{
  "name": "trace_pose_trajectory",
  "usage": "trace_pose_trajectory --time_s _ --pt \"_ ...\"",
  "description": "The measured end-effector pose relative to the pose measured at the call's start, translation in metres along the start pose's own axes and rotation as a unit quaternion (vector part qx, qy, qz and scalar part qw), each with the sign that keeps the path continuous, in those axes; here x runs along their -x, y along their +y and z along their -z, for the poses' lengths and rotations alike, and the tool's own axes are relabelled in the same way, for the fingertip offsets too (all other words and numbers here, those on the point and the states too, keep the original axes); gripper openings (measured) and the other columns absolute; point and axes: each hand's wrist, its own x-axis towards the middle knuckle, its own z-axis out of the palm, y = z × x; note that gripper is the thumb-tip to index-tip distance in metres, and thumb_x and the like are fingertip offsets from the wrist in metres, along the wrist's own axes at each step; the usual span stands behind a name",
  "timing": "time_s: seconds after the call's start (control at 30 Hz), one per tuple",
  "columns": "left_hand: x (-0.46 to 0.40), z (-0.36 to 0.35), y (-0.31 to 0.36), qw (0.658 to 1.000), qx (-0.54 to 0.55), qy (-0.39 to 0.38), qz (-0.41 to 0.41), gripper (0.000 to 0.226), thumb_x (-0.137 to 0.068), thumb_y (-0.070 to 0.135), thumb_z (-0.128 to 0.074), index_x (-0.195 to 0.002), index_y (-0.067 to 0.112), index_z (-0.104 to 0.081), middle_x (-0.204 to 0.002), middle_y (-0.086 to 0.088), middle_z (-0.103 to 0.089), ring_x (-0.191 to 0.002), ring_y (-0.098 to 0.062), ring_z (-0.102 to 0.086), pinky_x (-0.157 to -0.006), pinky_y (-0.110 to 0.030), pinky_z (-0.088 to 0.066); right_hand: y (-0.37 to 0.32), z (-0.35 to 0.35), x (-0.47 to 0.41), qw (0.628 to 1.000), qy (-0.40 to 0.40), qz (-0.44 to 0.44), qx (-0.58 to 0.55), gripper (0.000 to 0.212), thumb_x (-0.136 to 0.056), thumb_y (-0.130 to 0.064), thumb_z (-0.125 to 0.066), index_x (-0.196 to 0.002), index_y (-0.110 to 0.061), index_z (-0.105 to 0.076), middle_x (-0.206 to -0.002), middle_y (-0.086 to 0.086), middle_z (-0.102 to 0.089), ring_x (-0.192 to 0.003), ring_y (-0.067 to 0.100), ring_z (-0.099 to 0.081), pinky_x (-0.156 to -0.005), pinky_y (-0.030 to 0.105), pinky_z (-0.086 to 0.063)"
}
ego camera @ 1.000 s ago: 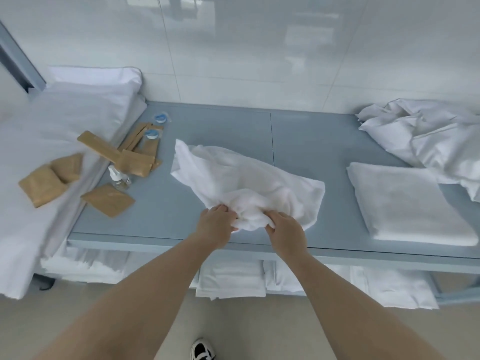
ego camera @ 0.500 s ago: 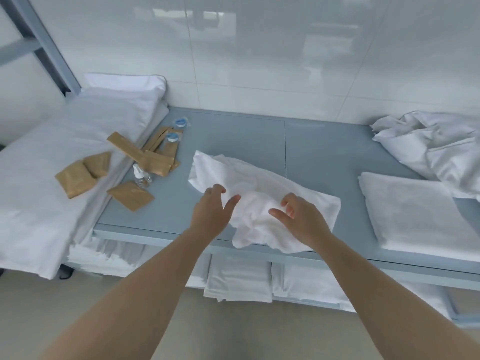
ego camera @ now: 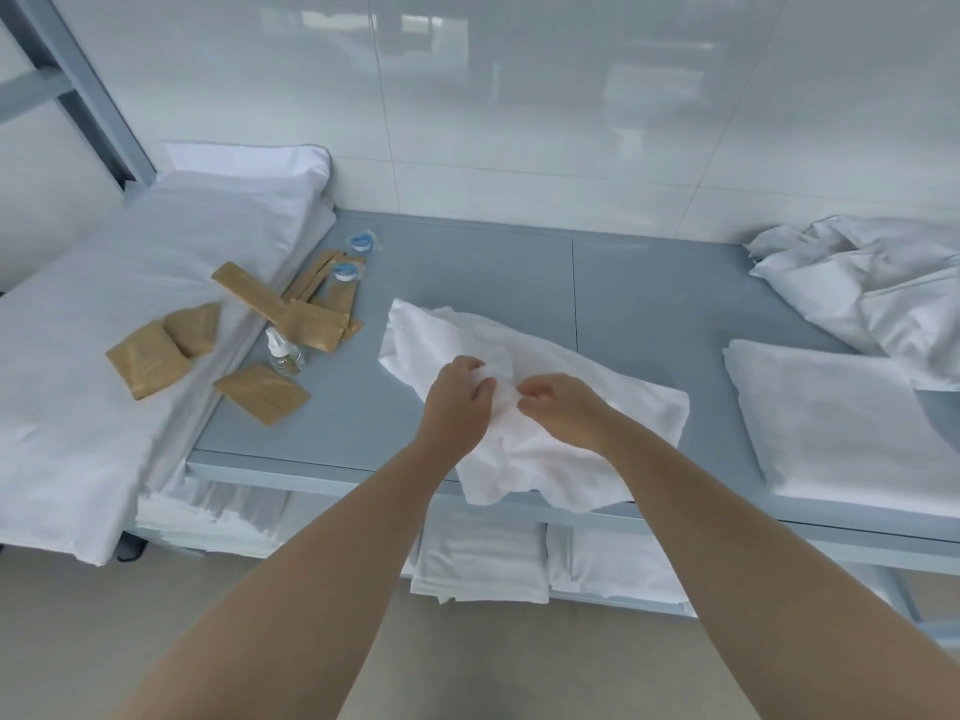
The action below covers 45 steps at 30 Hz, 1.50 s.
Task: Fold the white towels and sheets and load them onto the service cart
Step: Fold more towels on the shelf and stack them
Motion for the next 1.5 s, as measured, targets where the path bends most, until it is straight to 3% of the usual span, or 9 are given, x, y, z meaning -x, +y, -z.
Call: trace_pose_trajectory --time_s 0.13,0.23,0.3,0.5,0.7,0.9,1.23,1.37,1.5 --pt "0.003 0.024 0.022 0.999 0.008 0.01 -0.047 0.021 -0.1 0.02 -0.045 -0.11 0.01 -0.06 -0.104 0.0 -0.063 -0.093 -0.014 -0.055 -0.078 -0.022 -0.036 -0.031 0.021 -0.001 0.994 0.08 0.078 0.018 0.032 -0.093 -0.009 -0.05 -0.123 -0.021 -0.054 -0.1 0.001 -0.054 -0.081 0.015 -0.053 -0.076 0.027 -0.042" --pt "0.008 0.048 0.041 0.996 0.009 0.01 -0.089 0.021 -0.1 0.017 -0.044 -0.105 0.011 -0.064 -0.098 0.002 -0.065 -0.091 -0.012 -0.057 -0.074 -0.017 -0.034 -0.06 0.029 0.003 0.988 0.034 0.144 0.043 0.043 -0.096 -0.008 -0.051 -0.138 -0.019 -0.046 -0.13 0.004 -0.048 -0.118 0.015 -0.047 -0.103 0.024 -0.033" --pt "0.012 0.066 0.053 0.991 0.007 0.002 -0.137 0.022 -0.099 0.009 -0.045 -0.108 0.008 -0.065 -0.104 -0.001 -0.066 -0.094 -0.011 -0.056 -0.078 -0.014 -0.035 -0.078 0.034 0.007 0.983 -0.013 0.174 0.057 0.041 -0.098 -0.012 -0.052 -0.138 -0.017 -0.045 -0.135 -0.001 -0.046 -0.126 0.011 -0.04 -0.103 0.016 -0.026" --pt "0.026 0.126 0.081 0.972 -0.021 -0.014 -0.235 0.015 -0.095 0.006 -0.052 -0.106 0.012 -0.061 -0.08 0.013 -0.056 -0.072 -0.001 -0.052 -0.067 -0.018 -0.038 -0.122 0.048 0.025 0.982 -0.029 0.178 0.051 0.029 -0.095 -0.026 -0.058 -0.122 -0.016 -0.058 -0.126 -0.002 -0.058 -0.116 0.013 -0.051 -0.094 0.02 -0.035" --pt "0.031 0.159 0.105 0.966 -0.052 0.008 -0.252 0.023 -0.09 0.026 -0.065 -0.111 0.022 -0.057 -0.083 0.009 -0.055 -0.067 -0.004 -0.05 -0.061 -0.015 -0.037 -0.152 0.066 0.053 0.966 0.103 0.237 0.013 0.031 -0.086 -0.022 -0.07 -0.068 -0.022 -0.046 -0.063 -0.007 -0.042 -0.059 0.008 -0.038 -0.055 0.02 -0.028" --pt "0.031 0.162 0.124 0.972 -0.042 0.034 -0.23 0.026 -0.087 0.028 -0.068 -0.066 0.03 -0.053 -0.057 0.012 -0.049 -0.052 -0.002 -0.042 -0.051 -0.018 -0.03 -0.154 0.099 0.081 0.937 0.224 0.267 0.031 0.024 -0.088 -0.019 -0.066 -0.076 -0.02 -0.045 -0.062 -0.003 -0.044 -0.057 0.015 -0.037 -0.052 0.023 -0.029" --pt "0.028 0.149 0.089 0.984 -0.1 0.053 -0.135 0.025 -0.09 0.03 -0.063 -0.066 0.025 -0.058 -0.058 0.009 -0.056 -0.053 -0.005 -0.05 -0.046 -0.02 -0.032 -0.107 0.152 0.129 0.905 0.374 0.198 -0.034 0.01 -0.089 -0.013 -0.065 -0.08 -0.017 -0.068 -0.075 -0.007 -0.065 -0.069 0.006 -0.054 -0.066 0.017 -0.041" --pt "0.03 0.136 0.069 0.995 -0.03 0.057 -0.071 0.022 -0.091 0.024 -0.063 -0.07 0.017 -0.061 -0.063 0.002 -0.058 -0.062 -0.019 -0.053 -0.054 -0.026 -0.039 -0.088 0.159 0.14 0.893 0.426 0.127 -0.072 0.011 -0.09 -0.016 -0.063 -0.079 -0.017 -0.066 -0.074 -0.004 -0.062 -0.073 0.015 -0.054 -0.067 0.024 -0.041" --pt "0.038 0.119 0.105 0.988 0.062 0.059 -0.131 0.016 -0.092 0.012 -0.061 -0.08 0.002 -0.064 -0.072 -0.006 -0.06 -0.065 -0.017 -0.05 -0.054 -0.019 -0.036 -0.081 0.152 0.141 0.895 0.442 0.063 -0.026 0.008 -0.091 -0.017 -0.057 -0.09 -0.012 -0.063 -0.075 0.002 -0.059 -0.074 0.024 -0.054 -0.065 0.027 -0.036"
